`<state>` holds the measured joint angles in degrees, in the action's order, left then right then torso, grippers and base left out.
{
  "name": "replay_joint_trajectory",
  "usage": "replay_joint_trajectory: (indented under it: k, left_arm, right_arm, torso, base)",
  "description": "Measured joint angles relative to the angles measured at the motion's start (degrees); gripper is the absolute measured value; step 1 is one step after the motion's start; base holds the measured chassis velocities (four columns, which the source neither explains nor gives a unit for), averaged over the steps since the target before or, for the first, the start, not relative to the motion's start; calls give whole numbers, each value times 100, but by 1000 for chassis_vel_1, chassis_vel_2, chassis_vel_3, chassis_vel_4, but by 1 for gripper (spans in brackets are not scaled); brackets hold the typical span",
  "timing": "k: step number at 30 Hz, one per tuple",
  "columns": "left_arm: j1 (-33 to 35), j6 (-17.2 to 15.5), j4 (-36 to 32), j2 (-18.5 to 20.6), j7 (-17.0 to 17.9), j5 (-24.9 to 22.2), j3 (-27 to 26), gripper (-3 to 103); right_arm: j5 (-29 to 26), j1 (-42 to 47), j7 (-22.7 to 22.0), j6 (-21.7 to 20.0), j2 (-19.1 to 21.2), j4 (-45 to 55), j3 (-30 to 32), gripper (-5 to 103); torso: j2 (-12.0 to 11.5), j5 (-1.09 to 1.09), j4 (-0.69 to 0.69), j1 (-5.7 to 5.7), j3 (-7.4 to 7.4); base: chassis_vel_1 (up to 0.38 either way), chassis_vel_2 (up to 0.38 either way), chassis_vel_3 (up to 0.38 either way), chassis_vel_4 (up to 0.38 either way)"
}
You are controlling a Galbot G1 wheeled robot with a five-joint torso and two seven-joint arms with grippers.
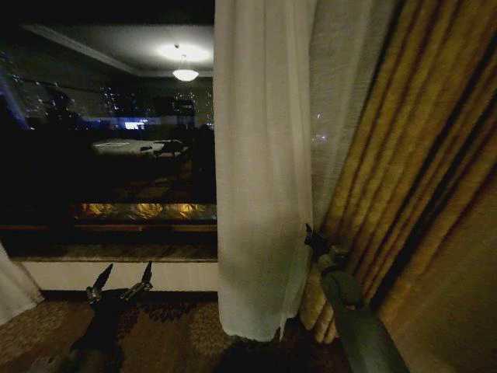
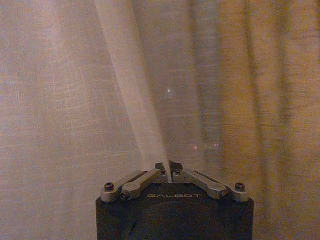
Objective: Open the curtains by pulling them apart, changing their state from closed to fully open.
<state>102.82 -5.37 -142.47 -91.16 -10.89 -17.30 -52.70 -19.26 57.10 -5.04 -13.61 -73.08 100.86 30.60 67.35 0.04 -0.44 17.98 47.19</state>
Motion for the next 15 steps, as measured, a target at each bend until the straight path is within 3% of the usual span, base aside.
replay_joint_trajectory:
  k: [7, 9, 11, 15]
  left_arm:
    - [-2, 9, 18, 1, -6, -10, -19, 100]
    - [-3, 9, 27, 3, 2, -10, -21, 100]
    - [-3, 9, 32, 3, 4, -10, -20, 100]
    - [-23, 9, 61, 2, 10, -12, -5, 100]
  right_arm:
    - [168, 32, 40, 48, -44, -50, -66, -3]
    - [241, 75, 79, 42, -57, -50, -67, 7]
    - [255, 104, 84, 41, -58, -40, -67, 7]
    - [268, 249, 84, 35, -40, 66, -53, 24]
  torso:
    - [0, -3, 1, 0, 0]
    - [0, -7, 2, 0, 0]
    - [0, -4, 2, 0, 0]
    - [0, -3, 1, 0, 0]
  base:
    - [-29, -26, 40, 25]
    - [33, 58, -41, -34]
    - [51, 63, -61, -38]
    - [14, 7, -6, -12]
